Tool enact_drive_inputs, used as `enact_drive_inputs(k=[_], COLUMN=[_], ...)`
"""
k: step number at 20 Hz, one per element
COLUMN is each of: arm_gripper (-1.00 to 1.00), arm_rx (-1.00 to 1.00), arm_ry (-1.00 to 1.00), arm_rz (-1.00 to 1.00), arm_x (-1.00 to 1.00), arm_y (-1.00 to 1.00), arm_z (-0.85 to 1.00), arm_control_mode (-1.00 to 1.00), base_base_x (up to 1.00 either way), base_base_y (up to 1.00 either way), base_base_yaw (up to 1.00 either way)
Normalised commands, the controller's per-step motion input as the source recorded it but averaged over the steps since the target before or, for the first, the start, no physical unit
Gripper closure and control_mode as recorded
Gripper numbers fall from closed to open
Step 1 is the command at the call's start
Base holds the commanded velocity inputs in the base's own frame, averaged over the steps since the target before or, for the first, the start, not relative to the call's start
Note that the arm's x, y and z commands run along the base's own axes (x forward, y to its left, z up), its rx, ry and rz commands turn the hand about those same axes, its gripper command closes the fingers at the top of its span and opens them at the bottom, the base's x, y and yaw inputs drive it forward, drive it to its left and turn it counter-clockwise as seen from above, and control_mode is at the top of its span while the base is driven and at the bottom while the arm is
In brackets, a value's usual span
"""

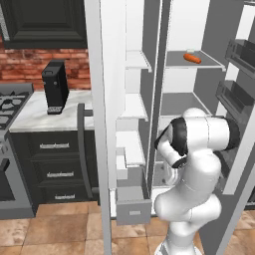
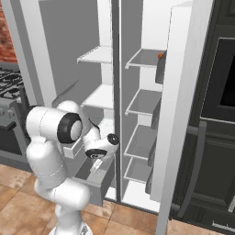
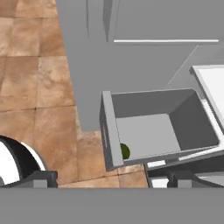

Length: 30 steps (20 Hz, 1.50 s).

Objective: Take the lime and carrot from the fridge shelf and place them in the freezer drawer to begin freezing them.

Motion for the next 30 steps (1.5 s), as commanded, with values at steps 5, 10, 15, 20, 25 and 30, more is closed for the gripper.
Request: enact_drive_inputs(k=[5,10,15,20,25,30], arm_gripper=[-1.0,-1.0,-1.0,-1.0,-1.0,-1.0], arm_rx=[0.0,0.01,0.05,0.07,0.06,0.03], arm_ry=[-0.06,-0.01,0.0,0.02,0.08,0.03], arm_rz=[-0.16,-0.17,-0.2,-0.19,-0.18,-0.25], arm_x=[-0.01,0.0,0.0,0.0,-0.28,-0.95], arm_y=[-0.08,-0.12,-0.14,-0.14,-0.03,0.0], arm_z=[1.0,1.0,1.0,1.0,0.4,0.0], arm_control_mode=[-1.0,-1.0,-1.0,-1.0,-1.0,-1.0], base_base_x=[0.0,0.0,0.0,0.0,0.0,0.0], base_base_y=[0.0,0.0,0.0,0.0,0.0,0.0], base_base_yaw=[0.0,0.0,0.0,0.0,0.0,0.0])
